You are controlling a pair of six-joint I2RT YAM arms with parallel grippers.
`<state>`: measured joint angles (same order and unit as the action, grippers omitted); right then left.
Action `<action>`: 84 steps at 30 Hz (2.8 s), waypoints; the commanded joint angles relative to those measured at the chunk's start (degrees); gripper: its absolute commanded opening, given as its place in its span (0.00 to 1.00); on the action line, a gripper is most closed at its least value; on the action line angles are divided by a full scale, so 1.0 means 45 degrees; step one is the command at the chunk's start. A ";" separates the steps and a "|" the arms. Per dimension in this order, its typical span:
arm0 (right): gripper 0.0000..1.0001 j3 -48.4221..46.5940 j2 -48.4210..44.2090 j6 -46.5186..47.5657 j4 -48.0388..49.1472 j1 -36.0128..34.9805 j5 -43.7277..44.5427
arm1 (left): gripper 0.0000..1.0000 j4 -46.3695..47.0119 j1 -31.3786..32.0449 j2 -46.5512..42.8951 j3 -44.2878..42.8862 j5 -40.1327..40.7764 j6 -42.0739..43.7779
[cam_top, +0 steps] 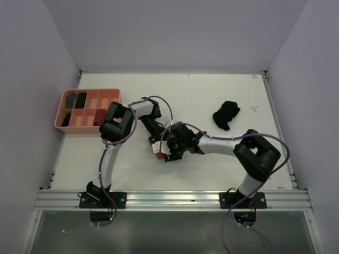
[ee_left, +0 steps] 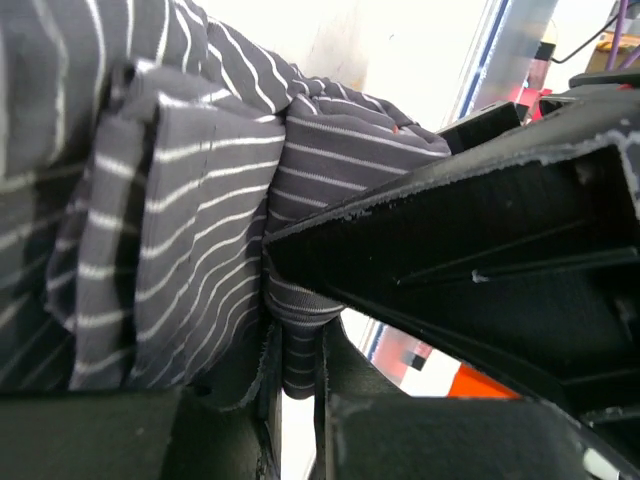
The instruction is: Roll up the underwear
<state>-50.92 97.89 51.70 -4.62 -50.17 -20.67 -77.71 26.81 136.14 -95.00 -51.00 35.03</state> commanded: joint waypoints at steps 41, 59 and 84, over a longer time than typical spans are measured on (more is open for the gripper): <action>0.00 -0.8177 0.7992 -0.4164 -0.7469 0.2868 -0.9508 | 0.65 1.1115 -0.2978 -1.7357 1.0736 0.4204 0.3190; 0.00 -0.9017 0.8931 -0.4185 -0.7820 0.3044 -1.0250 | 0.67 1.5198 0.2284 -1.5391 1.3982 0.7076 0.4032; 0.01 -1.0598 0.9634 -0.1198 -1.1664 0.3025 -1.0486 | 0.09 1.4362 0.3476 -1.1601 1.3262 0.7467 0.2823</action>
<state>-97.45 138.74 38.98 -53.36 -35.53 -72.51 -7.11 41.12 80.09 -34.22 -16.01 50.54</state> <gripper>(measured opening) 0.281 0.338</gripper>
